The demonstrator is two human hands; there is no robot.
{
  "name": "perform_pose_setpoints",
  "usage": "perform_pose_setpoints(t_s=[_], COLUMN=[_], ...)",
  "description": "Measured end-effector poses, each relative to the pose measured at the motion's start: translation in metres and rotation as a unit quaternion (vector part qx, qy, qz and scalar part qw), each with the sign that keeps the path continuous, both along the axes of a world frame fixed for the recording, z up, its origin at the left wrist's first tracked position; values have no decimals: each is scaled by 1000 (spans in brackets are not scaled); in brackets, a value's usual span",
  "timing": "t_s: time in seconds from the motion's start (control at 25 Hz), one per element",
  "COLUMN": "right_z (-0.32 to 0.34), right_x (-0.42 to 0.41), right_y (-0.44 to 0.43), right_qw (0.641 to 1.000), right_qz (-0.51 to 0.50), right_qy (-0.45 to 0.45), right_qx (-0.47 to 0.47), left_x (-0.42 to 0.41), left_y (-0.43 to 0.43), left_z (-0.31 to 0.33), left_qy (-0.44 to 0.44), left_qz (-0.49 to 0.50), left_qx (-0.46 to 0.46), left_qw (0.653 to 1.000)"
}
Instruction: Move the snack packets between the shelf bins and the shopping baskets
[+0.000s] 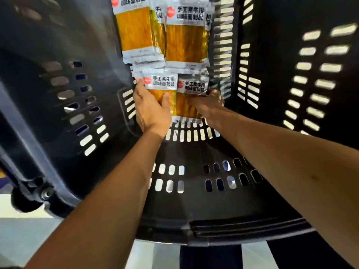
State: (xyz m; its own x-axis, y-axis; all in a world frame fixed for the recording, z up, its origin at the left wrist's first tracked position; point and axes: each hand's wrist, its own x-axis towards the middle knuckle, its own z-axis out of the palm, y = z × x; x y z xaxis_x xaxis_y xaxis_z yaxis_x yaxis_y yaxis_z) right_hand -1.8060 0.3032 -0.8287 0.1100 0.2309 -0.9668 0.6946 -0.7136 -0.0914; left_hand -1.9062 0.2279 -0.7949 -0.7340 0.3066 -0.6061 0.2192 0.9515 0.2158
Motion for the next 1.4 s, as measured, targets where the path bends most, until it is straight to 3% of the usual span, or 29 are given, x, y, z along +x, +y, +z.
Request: perform_pose_setpoints(t_s=[0.08,0.2,0.4,0.64,0.8,1.12,1.4], right_z=[-2,-1,-1,45,130,366,541], right_x=[-3,-11,1,10,26,67,126], right_y=[-5,-16,-8,6,33,94,107], right_qw=[999,1000,999,996,992,981,944], right_qz=[3,-22,7,28,-4,-22,-35], right_qy=[-21,-4,52,74,97,188,291], right_qx=[34,-6,-7,-28,-76,46,152], left_x=[-1,-5,-9,-2,-10,5,31], left_y=[4,2,-8,-22,-8,40,48], left_z=[0,-5,-13,28,101,334,492], left_qy=[-22,-49,-72,-154,-162,-179,-231], left_qz=[41,106,126,225,239,249,272], left_qx=[7,1,22,72,86,175,309], left_qw=[999,993,989,959,953,935,881])
